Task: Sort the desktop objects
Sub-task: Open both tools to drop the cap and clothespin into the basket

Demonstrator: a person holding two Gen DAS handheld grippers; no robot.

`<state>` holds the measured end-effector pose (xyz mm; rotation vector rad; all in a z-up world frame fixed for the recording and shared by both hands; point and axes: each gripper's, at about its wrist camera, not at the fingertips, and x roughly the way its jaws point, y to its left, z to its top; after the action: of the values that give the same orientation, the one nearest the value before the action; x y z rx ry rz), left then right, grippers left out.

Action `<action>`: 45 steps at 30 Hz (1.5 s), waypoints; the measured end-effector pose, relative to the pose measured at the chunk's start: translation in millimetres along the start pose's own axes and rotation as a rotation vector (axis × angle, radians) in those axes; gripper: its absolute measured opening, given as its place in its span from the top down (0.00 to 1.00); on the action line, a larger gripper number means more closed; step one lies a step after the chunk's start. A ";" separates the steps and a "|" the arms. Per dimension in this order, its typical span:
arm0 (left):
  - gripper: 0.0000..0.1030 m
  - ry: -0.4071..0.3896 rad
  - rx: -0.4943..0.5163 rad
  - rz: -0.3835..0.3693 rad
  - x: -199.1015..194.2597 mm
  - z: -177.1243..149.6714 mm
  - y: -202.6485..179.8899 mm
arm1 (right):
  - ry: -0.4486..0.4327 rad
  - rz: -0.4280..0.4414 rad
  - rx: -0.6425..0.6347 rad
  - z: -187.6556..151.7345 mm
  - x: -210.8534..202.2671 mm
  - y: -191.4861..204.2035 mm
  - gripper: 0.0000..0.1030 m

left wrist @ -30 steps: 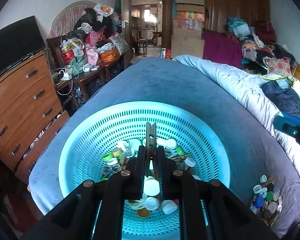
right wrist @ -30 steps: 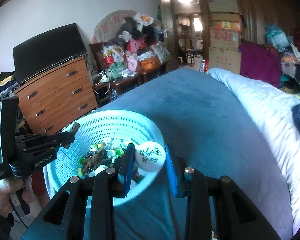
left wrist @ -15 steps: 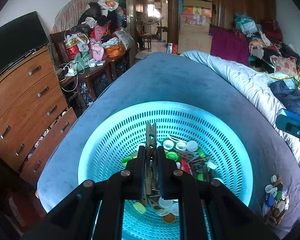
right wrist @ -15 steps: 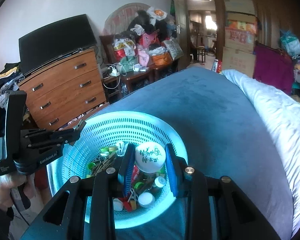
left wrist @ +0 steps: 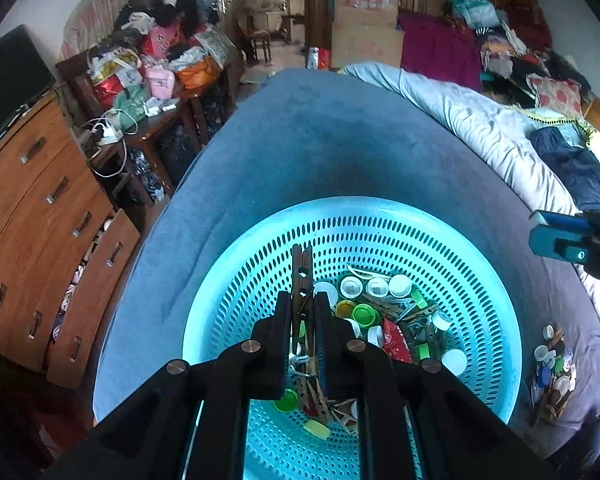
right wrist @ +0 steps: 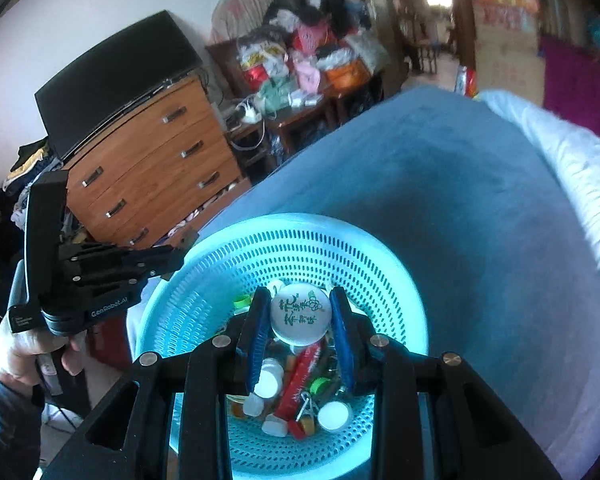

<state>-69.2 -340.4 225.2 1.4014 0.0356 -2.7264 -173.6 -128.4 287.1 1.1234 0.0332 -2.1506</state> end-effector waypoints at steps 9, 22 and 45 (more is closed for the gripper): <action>0.89 0.098 0.055 -0.033 35.3 40.4 4.8 | 0.121 0.007 0.015 43.5 25.4 -9.2 0.72; 0.89 0.180 0.121 -0.049 63.9 45.4 -11.0 | 0.191 0.001 -0.011 54.5 49.5 -7.2 0.72; 0.65 0.124 0.095 -0.078 46.5 40.5 -28.0 | 0.120 0.022 -0.004 31.4 24.6 -19.8 0.60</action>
<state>-131.1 -317.3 210.6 1.6261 -0.0336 -2.7324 -216.9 -137.7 283.2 1.2432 0.0789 -2.0608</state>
